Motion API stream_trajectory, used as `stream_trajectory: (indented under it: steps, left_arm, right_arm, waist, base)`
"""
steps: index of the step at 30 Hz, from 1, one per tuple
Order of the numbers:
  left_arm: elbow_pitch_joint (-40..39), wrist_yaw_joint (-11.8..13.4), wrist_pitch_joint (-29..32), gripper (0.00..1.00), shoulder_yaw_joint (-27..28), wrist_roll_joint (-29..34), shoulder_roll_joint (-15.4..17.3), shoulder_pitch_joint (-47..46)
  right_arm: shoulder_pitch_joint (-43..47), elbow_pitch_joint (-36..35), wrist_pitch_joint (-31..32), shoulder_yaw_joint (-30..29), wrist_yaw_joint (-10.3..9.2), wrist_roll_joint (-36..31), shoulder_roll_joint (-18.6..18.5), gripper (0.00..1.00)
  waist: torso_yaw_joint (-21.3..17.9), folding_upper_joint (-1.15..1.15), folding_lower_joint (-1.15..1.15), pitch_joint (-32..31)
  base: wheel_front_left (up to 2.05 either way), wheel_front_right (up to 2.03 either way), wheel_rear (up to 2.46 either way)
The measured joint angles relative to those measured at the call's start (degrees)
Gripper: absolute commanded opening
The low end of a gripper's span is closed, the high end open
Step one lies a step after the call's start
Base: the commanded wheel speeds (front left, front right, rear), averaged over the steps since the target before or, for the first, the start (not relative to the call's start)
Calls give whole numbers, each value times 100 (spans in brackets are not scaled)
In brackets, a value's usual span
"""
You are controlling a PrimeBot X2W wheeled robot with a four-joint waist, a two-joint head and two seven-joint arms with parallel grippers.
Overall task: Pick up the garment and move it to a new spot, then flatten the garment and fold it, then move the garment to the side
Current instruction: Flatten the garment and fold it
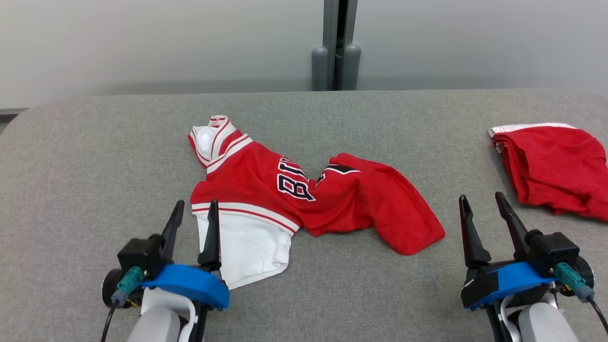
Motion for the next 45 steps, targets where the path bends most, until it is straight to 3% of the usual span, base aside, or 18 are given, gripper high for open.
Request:
stream_trajectory:
  steps: [12,41,45]
  left_arm:
    - [-337,105,0,100,70,-124,-172,1038]
    - [-380,313,10,100,31,-192,-165,1241]
    - [-255,354,367,100,-31,-248,-166,1254]
  right_arm:
    - [259,432,-55,272,0,127,0,100]
    - [238,655,-76,325,0,208,1,100]
    - [235,656,-76,348,0,209,1,100]
  waist:
    - [50,0,0,-491]
    - [104,0,1,-594]
    - [85,0,1,-562]
  base:
    - [0,0,0]
    - [0,0,0]
    - [0,0,0]
